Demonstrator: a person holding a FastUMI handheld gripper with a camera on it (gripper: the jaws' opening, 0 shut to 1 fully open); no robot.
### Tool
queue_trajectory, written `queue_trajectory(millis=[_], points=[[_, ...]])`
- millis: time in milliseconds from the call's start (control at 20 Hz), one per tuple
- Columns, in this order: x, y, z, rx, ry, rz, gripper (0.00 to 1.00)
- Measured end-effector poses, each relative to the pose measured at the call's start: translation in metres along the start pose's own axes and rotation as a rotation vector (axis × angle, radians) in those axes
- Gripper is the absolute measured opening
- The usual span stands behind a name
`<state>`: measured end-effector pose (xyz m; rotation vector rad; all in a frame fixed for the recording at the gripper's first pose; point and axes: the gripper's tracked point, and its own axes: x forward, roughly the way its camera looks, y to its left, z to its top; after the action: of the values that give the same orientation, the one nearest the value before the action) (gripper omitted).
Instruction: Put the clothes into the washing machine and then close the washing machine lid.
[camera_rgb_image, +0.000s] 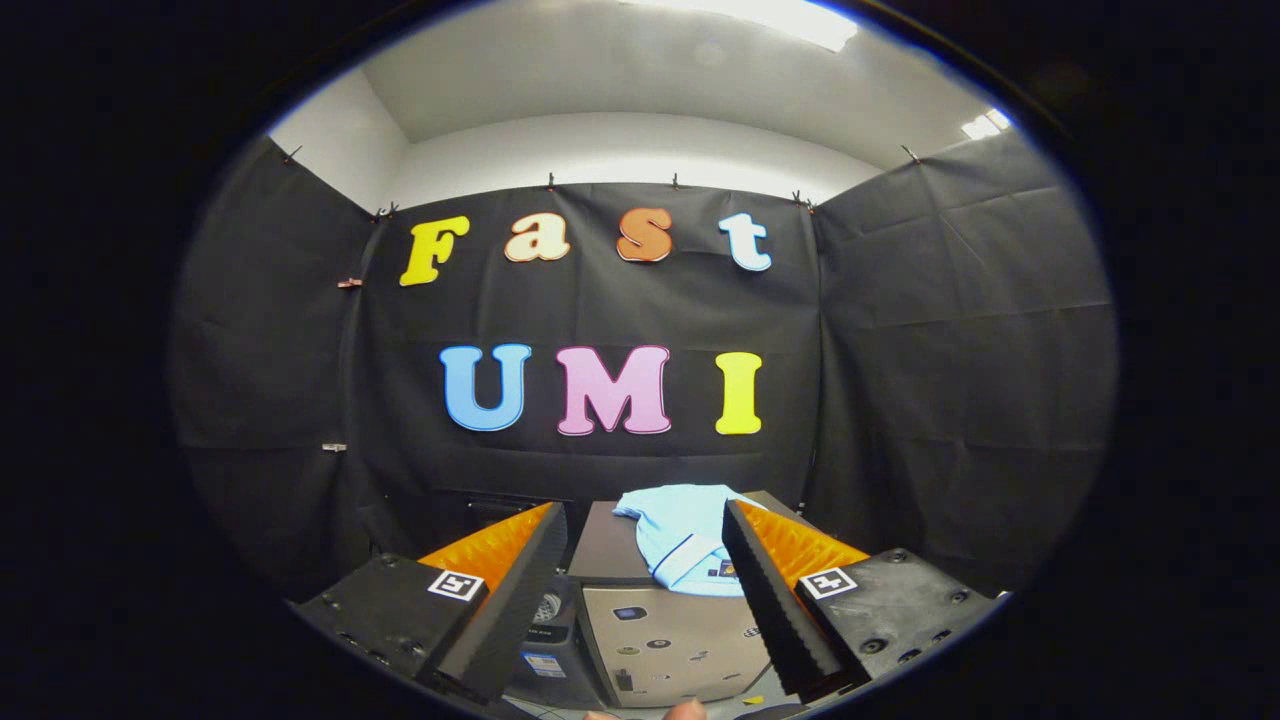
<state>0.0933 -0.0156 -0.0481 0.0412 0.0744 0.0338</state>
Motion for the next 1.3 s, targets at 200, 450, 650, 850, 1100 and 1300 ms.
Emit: queue_trajectory(millis=[200, 450, 650, 850, 1100, 1300], points=[[0.048, -0.016, -0.005, 0.018, 0.019, 0.005, 0.99], [0.132, -0.041, -0.038, 0.034, 0.129, -0.015, 0.99], [0.208, -0.057, -0.073, 0.051, 0.239, -0.015, 0.99], [0.272, -0.072, -0.102, 0.047, 0.31, -0.027, 0.99], [0.331, -0.084, -0.147, 0.005, 0.41, -0.053, 0.99], [0.355, -0.098, -0.177, -0.019, 0.478, -0.079, 1.0]])
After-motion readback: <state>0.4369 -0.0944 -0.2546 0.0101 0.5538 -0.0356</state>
